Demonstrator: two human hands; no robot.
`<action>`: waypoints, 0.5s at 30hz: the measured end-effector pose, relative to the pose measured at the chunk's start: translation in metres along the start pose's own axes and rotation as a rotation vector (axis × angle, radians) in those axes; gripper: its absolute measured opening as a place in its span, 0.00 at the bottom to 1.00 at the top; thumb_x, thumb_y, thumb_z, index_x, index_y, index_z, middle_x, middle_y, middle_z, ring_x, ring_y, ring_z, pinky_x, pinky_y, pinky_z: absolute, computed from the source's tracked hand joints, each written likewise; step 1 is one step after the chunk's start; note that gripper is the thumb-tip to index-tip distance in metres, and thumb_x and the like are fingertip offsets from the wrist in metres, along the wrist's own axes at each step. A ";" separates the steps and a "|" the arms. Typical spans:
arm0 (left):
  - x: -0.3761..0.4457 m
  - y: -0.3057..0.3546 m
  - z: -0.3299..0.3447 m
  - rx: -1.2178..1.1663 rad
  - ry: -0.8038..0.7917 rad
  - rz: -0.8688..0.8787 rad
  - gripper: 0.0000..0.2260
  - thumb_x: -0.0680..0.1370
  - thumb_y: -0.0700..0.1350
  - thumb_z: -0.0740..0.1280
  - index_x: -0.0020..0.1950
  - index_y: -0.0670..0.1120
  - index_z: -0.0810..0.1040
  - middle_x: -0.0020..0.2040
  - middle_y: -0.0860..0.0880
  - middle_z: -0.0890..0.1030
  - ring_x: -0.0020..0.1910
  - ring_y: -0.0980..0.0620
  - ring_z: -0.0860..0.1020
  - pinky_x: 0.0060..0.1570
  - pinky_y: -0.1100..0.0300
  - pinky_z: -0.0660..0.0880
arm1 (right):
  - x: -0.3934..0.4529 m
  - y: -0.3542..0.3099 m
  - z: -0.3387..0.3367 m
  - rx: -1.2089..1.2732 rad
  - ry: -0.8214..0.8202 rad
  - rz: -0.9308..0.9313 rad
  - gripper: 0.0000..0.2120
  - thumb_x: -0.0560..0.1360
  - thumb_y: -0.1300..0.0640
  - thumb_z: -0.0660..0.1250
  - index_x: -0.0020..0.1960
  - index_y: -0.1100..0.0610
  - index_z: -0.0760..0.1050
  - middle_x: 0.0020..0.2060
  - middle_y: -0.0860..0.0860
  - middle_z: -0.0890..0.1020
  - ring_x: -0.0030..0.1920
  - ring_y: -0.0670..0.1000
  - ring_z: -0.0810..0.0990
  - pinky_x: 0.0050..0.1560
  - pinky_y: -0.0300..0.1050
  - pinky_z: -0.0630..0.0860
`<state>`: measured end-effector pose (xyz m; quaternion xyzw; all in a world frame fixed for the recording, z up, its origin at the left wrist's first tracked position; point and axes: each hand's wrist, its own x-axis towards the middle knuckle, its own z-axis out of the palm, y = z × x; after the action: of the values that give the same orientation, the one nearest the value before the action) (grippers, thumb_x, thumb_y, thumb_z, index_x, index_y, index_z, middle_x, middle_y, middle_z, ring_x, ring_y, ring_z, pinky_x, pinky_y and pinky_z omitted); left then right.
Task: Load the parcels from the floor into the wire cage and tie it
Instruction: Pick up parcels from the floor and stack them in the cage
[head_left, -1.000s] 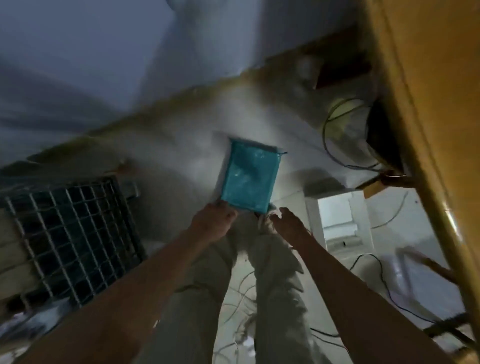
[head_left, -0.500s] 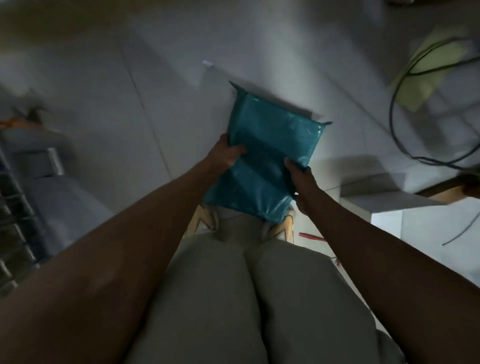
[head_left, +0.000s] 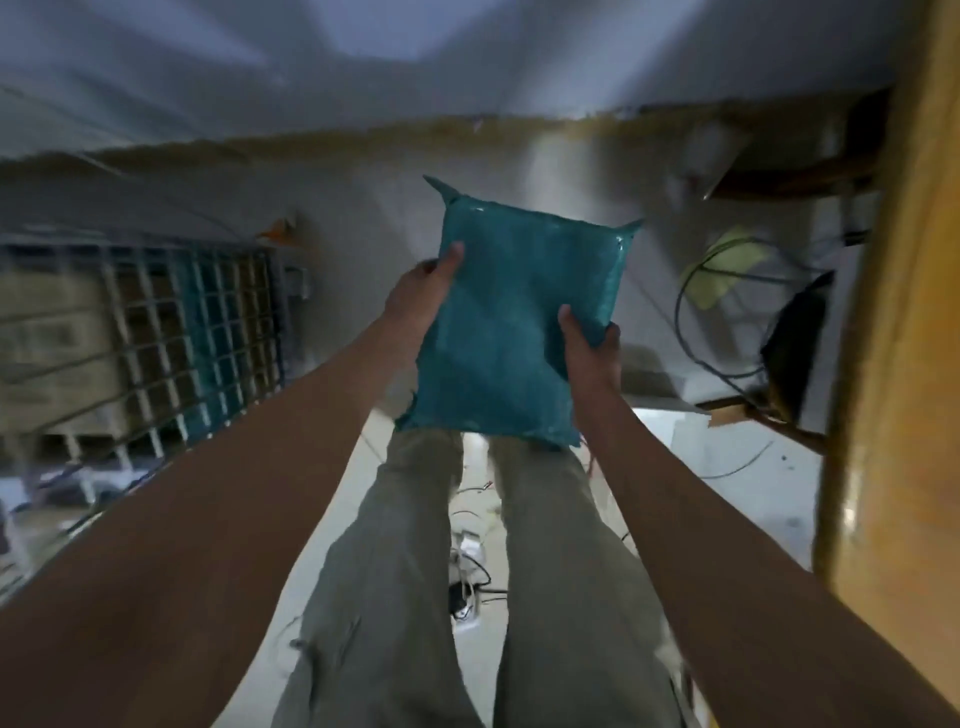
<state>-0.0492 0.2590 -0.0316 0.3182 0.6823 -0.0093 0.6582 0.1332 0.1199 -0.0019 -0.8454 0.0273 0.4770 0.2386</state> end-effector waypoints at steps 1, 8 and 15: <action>-0.036 0.015 -0.014 -0.068 0.017 0.007 0.29 0.74 0.76 0.62 0.53 0.52 0.84 0.46 0.55 0.87 0.45 0.54 0.86 0.53 0.55 0.82 | -0.036 -0.025 -0.018 0.003 -0.003 -0.046 0.28 0.73 0.29 0.65 0.62 0.47 0.70 0.54 0.49 0.80 0.52 0.53 0.80 0.53 0.50 0.79; -0.217 0.052 -0.067 -0.282 0.005 0.163 0.34 0.72 0.68 0.74 0.71 0.51 0.71 0.65 0.49 0.80 0.57 0.51 0.84 0.52 0.54 0.83 | -0.161 -0.084 -0.053 0.086 -0.478 -0.007 0.41 0.66 0.21 0.66 0.69 0.46 0.72 0.65 0.51 0.80 0.62 0.56 0.82 0.61 0.61 0.79; -0.353 0.045 -0.149 -0.492 0.291 0.231 0.28 0.79 0.63 0.68 0.74 0.52 0.67 0.65 0.49 0.79 0.54 0.50 0.82 0.42 0.59 0.81 | -0.277 -0.124 -0.024 -0.035 -0.784 -0.265 0.32 0.73 0.32 0.69 0.70 0.49 0.71 0.61 0.52 0.82 0.57 0.56 0.84 0.55 0.56 0.83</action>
<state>-0.1869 0.2099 0.3260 0.2226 0.7105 0.2768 0.6075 0.0353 0.1688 0.2820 -0.5999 -0.1831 0.7284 0.2758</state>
